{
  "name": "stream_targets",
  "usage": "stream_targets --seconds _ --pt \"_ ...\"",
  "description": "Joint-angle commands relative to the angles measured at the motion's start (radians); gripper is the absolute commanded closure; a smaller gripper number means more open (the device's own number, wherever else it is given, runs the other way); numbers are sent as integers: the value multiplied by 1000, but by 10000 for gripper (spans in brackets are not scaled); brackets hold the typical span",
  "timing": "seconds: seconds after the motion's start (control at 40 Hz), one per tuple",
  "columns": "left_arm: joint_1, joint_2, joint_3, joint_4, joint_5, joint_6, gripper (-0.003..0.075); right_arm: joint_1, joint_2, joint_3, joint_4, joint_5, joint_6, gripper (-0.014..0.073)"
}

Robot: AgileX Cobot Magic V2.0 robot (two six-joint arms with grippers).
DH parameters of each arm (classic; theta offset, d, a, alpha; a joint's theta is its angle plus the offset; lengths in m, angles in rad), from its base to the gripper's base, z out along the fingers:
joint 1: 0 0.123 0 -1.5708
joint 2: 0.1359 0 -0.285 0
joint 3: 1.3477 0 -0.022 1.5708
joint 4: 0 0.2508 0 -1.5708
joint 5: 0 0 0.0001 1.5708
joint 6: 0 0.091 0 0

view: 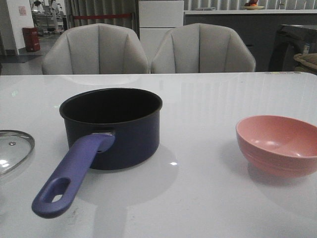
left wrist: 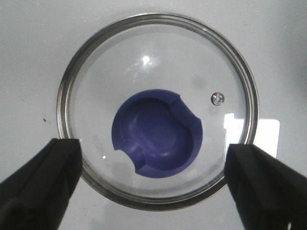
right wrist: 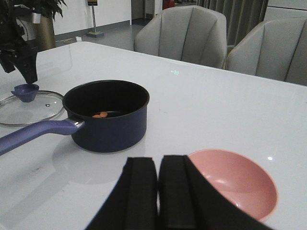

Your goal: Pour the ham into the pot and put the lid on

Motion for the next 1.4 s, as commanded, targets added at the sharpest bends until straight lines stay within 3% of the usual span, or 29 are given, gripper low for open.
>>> stream_targets --seconds 0.0,0.849,0.949,1.224,1.374 --pt "2 -22 -33 -12 -35 8 90 2 9 -24 10 -67 -7 414" --pt "2 135 -34 -16 -40 10 100 2 9 -24 10 -67 -7 414" --pt "2 135 -34 -19 -52 10 164 2 9 -24 10 -67 -7 414" --pt "2 135 -34 -23 -55 10 476 2 9 -24 10 -67 -7 414" --pt "2 135 -34 -23 -55 10 595 2 9 -24 10 -67 -7 414"
